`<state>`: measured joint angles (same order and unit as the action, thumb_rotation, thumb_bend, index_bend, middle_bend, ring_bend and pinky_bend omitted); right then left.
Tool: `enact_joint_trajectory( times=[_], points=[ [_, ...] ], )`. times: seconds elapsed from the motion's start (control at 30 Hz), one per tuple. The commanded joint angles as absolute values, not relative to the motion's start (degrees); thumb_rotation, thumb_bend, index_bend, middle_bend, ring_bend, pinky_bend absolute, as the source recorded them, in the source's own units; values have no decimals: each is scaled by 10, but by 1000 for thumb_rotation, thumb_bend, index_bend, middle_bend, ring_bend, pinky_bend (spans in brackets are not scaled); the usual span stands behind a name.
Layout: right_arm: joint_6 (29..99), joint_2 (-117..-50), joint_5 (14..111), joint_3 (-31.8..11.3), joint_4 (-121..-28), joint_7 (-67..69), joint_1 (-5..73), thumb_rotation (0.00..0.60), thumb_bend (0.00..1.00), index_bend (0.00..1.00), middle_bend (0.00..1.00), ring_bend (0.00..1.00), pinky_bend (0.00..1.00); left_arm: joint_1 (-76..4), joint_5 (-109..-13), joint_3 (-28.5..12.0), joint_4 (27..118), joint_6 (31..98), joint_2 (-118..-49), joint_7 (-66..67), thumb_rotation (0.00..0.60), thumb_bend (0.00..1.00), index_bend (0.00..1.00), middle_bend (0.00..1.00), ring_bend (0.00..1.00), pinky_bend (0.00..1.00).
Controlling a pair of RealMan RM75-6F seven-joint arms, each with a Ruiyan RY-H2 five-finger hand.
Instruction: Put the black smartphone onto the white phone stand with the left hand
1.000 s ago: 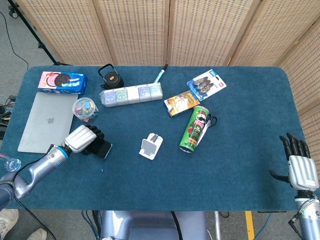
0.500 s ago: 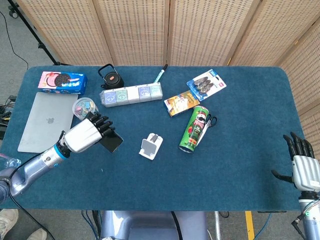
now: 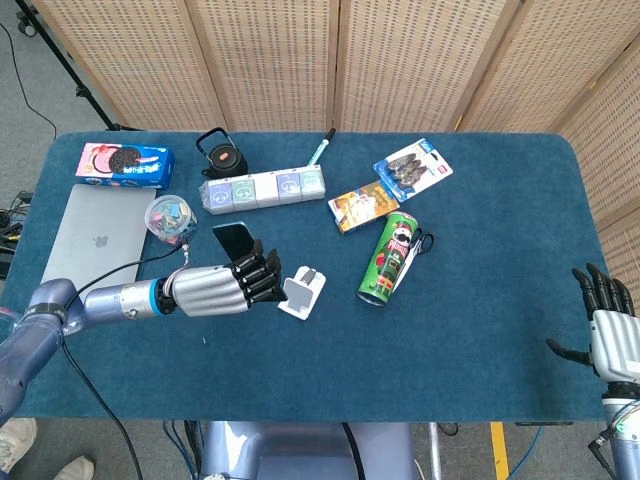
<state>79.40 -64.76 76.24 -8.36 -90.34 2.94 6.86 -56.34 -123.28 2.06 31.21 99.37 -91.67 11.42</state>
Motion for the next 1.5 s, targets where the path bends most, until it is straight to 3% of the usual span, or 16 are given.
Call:
enact_joint_trajectory(
  times=[0.03,0.5,0.93,1.5],
  points=[
    [793,-650,756,-87,-900,26,70,600,0,0,0,0,0,-591,-1238,26,301,982,-924,115,600,94,519,414,313,416],
    [791,-664,724,-95,-888,-9,71,600,0,0,0,0,0,-703,-1270,85,247,897,-967,87,600,99,518,414,313,416],
    [790,-662,712,-97,-882,-1,63,600,0,0,0,0,0,-719,-1265,131,180,880,-1012,87,600,100,518,414,313,416],
    [793,-652,737,-91,-894,16,63,600,0,0,0,0,0,-709,-1248,171,189,875,-1014,146,600,105,519,412,313,416]
  ],
)
